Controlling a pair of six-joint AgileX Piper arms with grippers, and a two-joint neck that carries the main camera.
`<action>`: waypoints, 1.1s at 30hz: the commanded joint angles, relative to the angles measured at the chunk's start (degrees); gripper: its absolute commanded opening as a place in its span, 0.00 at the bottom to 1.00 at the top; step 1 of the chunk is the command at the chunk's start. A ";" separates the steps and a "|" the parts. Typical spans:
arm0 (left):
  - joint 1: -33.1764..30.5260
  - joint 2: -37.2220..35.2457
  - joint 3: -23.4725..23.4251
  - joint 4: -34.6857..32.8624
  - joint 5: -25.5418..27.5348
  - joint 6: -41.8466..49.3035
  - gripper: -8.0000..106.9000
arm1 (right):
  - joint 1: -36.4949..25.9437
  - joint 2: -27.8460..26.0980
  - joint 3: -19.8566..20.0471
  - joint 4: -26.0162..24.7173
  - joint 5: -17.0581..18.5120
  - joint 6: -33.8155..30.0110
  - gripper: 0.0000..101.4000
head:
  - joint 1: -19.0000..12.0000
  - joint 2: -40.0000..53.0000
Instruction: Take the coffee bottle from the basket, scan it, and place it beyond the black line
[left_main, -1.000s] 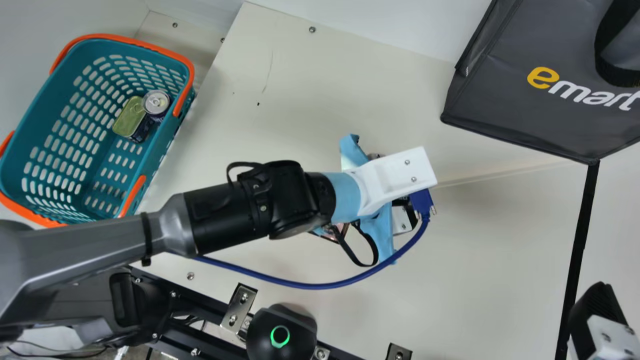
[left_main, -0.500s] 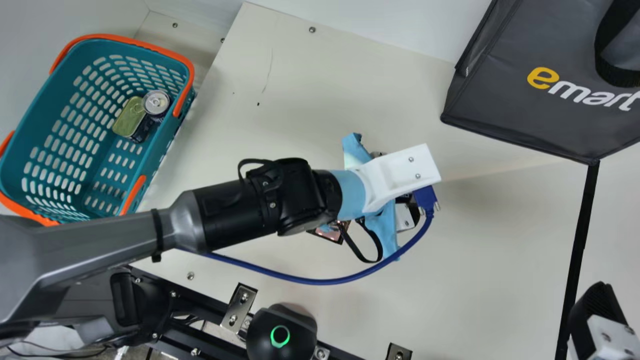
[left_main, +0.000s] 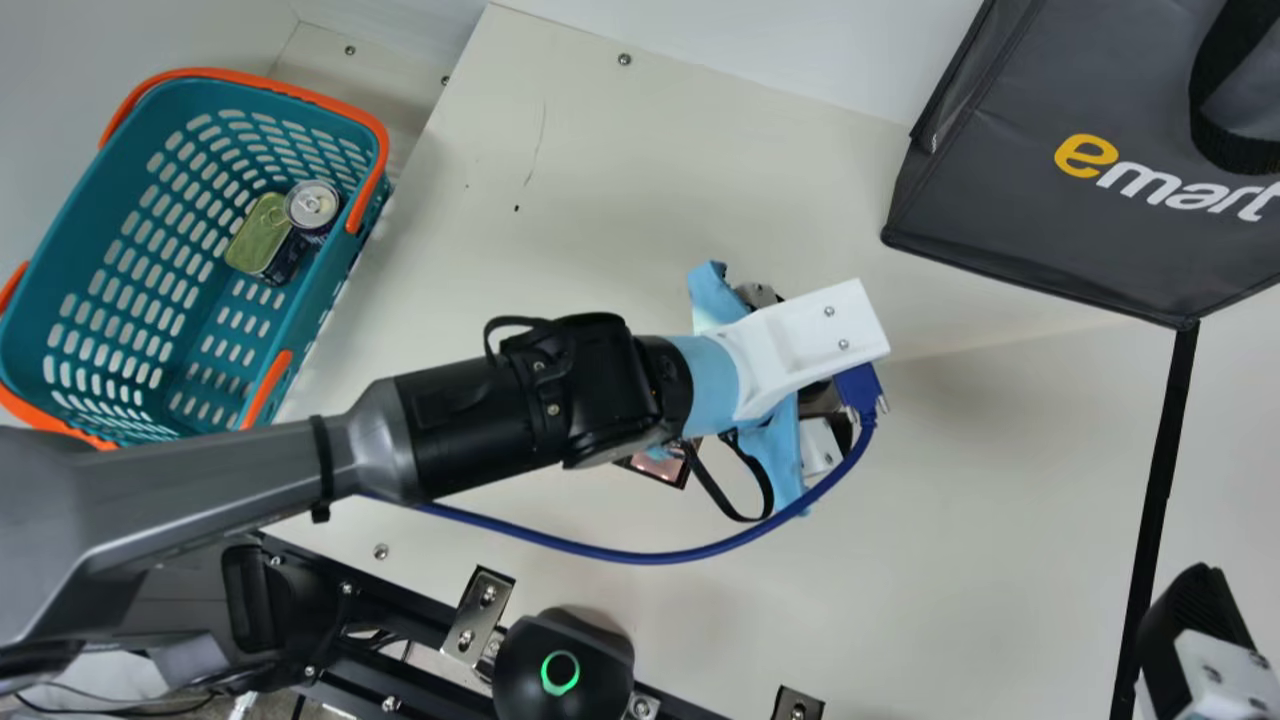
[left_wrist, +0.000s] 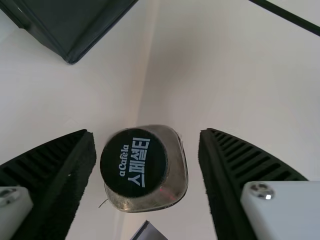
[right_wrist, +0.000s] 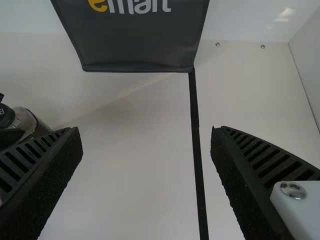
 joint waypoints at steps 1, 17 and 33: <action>-0.03 0.12 -0.16 0.08 0.07 -0.16 0.85 | 0.00 0.00 0.00 0.00 0.00 0.00 0.90 | -1.48 0.14; 1.08 -0.44 -3.11 1.12 2.02 -2.06 0.85 | 0.00 0.00 0.00 0.00 0.00 0.00 0.90 | -1.48 0.14; 5.94 -5.11 -3.74 4.53 5.97 -9.56 0.85 | 0.00 0.00 0.00 0.00 0.01 0.00 0.90 | -1.48 0.14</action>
